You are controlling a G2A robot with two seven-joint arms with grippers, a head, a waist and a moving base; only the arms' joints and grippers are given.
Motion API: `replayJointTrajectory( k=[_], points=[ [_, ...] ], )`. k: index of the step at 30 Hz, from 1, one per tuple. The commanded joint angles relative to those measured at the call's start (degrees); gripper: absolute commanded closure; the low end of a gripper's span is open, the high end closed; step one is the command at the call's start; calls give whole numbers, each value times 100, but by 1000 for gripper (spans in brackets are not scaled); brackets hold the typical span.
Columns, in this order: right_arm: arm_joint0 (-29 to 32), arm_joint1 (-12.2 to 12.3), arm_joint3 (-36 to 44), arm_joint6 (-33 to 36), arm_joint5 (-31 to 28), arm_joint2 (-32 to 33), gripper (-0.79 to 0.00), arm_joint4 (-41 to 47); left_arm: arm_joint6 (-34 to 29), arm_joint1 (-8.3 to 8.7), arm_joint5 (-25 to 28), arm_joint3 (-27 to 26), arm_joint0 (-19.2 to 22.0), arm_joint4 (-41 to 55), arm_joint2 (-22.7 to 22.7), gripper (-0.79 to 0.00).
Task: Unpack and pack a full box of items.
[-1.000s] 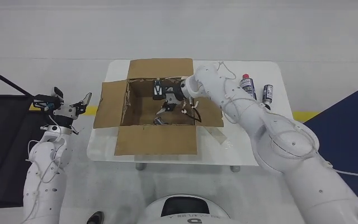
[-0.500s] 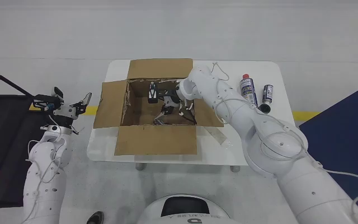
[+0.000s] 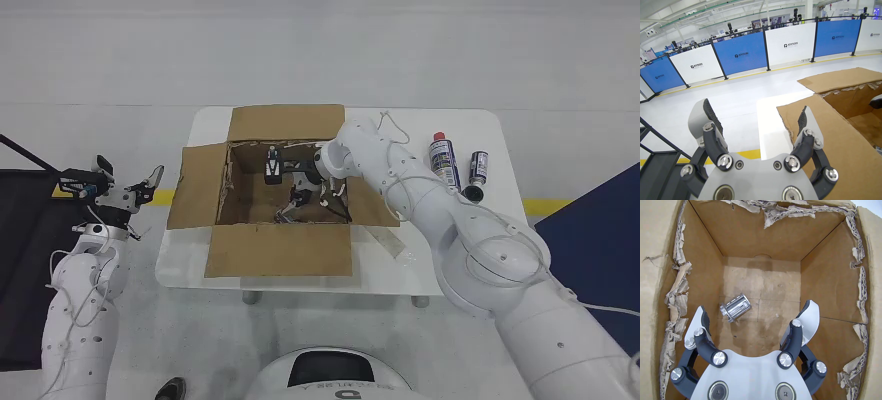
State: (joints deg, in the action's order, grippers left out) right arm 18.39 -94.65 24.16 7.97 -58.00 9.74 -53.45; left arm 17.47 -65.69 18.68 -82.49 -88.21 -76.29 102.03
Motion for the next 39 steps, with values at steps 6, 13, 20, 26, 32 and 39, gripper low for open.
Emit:
replayJointTrajectory(
  k=[6,13,20,26,32,39],
  points=[
    [189,-13,96,204,65,22,-785,-12,0,0,0,0,0,0,0,-785],
    [405,-174,177,514,0,0,-785,-35,0,0,0,0,0,0,0,-785],
    [419,-414,-164,877,28,10,-785,-36,0,0,0,0,0,0,0,-785],
    [418,-640,-441,1234,191,16,-717,-54,0,0,0,0,0,0,0,-785],
    [479,-879,-688,1604,270,3,-539,-86,0,0,0,0,0,0,0,-785],
    [424,-1087,-956,1690,312,54,-265,-63,0,0,0,0,0,0,0,-785]
  ],
)
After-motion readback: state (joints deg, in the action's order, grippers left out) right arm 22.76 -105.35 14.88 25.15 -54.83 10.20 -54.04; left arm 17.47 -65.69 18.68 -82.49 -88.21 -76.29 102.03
